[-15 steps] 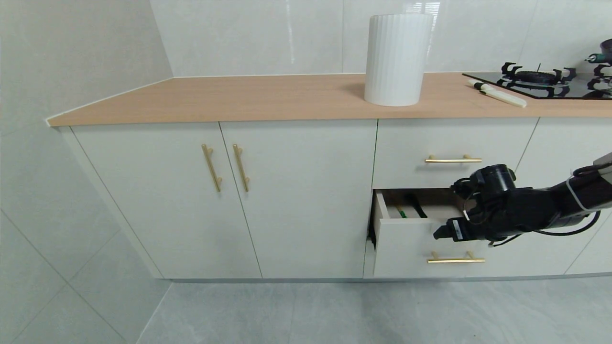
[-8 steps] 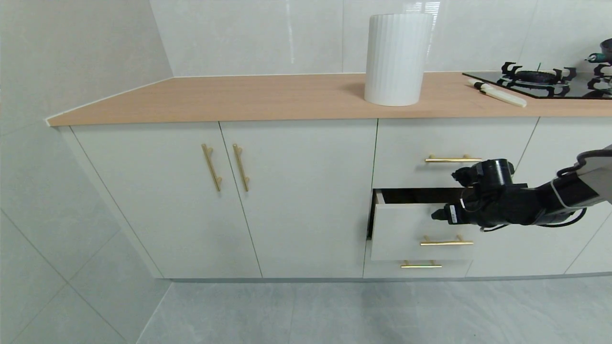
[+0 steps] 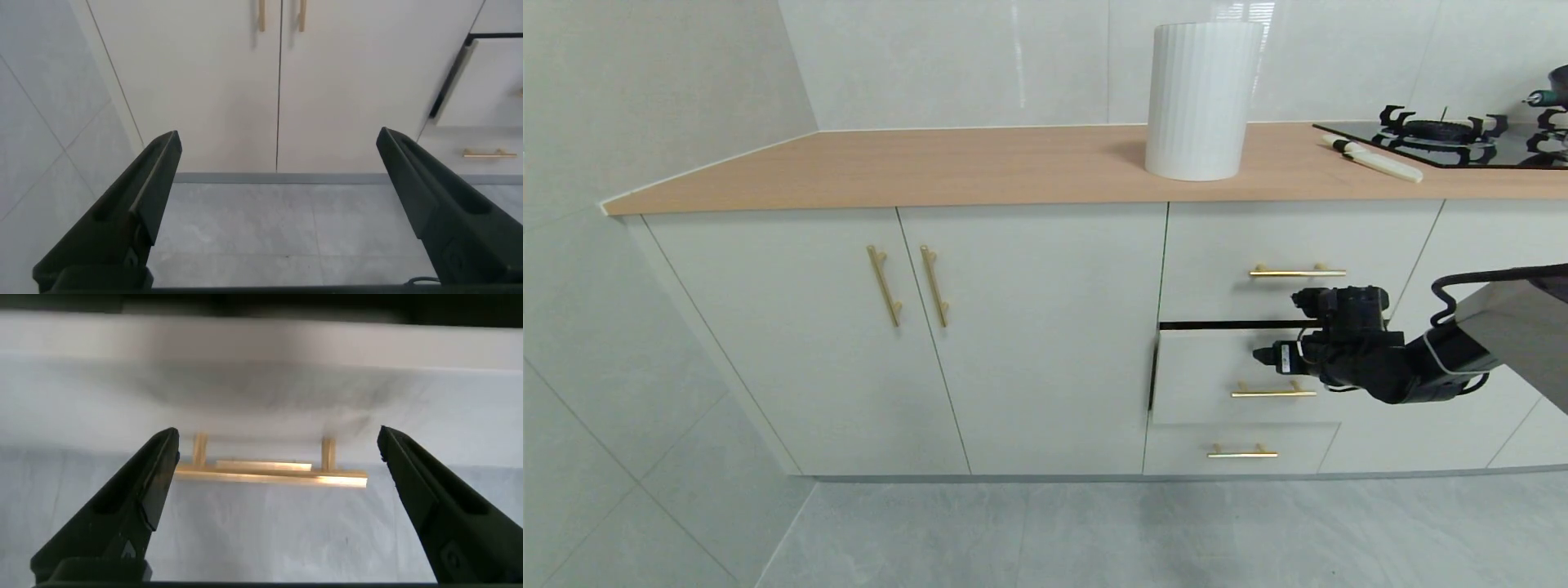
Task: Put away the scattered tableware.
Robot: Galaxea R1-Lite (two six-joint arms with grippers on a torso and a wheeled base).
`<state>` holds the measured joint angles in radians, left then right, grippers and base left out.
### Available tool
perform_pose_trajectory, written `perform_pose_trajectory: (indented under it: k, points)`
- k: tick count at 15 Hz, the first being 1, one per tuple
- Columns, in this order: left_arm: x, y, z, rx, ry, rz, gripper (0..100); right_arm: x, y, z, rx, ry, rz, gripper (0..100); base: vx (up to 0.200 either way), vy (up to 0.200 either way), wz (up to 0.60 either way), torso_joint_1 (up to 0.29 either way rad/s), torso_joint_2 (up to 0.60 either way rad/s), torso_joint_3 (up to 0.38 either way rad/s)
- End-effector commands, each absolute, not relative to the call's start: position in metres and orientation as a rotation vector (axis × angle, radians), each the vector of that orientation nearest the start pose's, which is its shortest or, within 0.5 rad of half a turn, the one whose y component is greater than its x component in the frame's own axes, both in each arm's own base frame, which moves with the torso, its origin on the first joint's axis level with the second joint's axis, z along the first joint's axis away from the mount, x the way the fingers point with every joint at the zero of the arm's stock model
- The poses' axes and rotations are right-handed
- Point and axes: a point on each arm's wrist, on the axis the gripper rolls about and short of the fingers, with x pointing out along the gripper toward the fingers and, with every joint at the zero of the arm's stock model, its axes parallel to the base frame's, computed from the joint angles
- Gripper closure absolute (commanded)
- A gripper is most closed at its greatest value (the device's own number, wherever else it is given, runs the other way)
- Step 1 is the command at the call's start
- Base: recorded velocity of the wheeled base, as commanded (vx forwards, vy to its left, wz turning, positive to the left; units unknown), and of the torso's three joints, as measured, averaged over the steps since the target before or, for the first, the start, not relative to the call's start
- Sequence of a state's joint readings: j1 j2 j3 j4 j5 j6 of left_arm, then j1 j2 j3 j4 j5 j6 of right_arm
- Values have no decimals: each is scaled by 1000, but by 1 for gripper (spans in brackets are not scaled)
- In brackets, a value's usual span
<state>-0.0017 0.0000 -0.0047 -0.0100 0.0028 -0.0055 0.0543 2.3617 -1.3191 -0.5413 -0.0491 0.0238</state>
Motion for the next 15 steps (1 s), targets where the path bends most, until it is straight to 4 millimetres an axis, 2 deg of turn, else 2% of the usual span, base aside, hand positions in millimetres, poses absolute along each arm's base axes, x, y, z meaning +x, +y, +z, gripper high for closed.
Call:
perform_pose_trajectory:
  k: [1,15]
  points:
    - [-23,0,78,-6,-15,1,0,460,25,35,12,493,-5,0,0,0,0,0,0,0]
    - [-23,0,78,-6,-15,1,0,481,30,34,104,332,-53,0,0,0,0,0,0,0]
